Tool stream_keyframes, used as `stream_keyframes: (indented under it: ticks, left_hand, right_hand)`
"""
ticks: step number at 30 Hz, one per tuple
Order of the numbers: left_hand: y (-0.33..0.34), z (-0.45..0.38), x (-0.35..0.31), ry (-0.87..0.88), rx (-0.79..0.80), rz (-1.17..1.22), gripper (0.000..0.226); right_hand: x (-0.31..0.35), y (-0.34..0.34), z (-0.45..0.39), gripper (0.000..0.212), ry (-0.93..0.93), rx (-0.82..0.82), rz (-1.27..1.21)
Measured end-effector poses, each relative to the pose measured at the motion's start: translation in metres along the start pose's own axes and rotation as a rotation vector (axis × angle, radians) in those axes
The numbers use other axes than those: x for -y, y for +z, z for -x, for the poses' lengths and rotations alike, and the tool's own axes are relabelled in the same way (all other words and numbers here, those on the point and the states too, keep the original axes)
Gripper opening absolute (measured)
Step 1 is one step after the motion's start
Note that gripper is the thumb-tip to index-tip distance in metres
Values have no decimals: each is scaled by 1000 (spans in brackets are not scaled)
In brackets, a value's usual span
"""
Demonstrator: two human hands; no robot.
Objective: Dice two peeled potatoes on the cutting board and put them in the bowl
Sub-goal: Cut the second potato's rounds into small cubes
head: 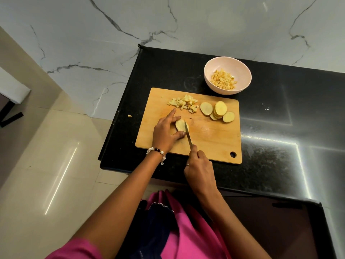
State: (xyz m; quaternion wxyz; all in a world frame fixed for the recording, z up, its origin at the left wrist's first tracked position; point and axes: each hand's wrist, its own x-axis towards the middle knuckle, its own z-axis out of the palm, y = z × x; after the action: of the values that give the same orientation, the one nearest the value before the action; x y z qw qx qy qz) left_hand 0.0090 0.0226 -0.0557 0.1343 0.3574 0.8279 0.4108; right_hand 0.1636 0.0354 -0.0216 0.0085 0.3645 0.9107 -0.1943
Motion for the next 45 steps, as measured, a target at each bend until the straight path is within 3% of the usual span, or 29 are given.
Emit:
stream_keyframes:
  ticks: [3,10,17,22,34,40,45]
  left_hand:
    - [-3,0,1,6,37,-13,95]
    - [-5,1,2,1,30,11,96]
    - [-2,-2,3,8,-4,18,94]
    - [-2,-1,3,-6,-12,26,95]
    - [-7,3,5,13,-19,43,95]
    - [-5,1,6,16,-32,33,93]
    - [-4,0,7,11,-54,35,93]
  right_hand:
    - [0,-2,-13,52,-18,-73,-33]
    - [5,-7,-26,56,-29,-3,57]
    - [13,0,-39,49,-77,-55,86]
    - [5,7,-9,58,-52,-55,155]
    - [3,-2,-23,54,-71,-77,-14]
    - [11,-2,-26,55,-48,-29,119]
    - [20,2,-41,50,-53,-82,142]
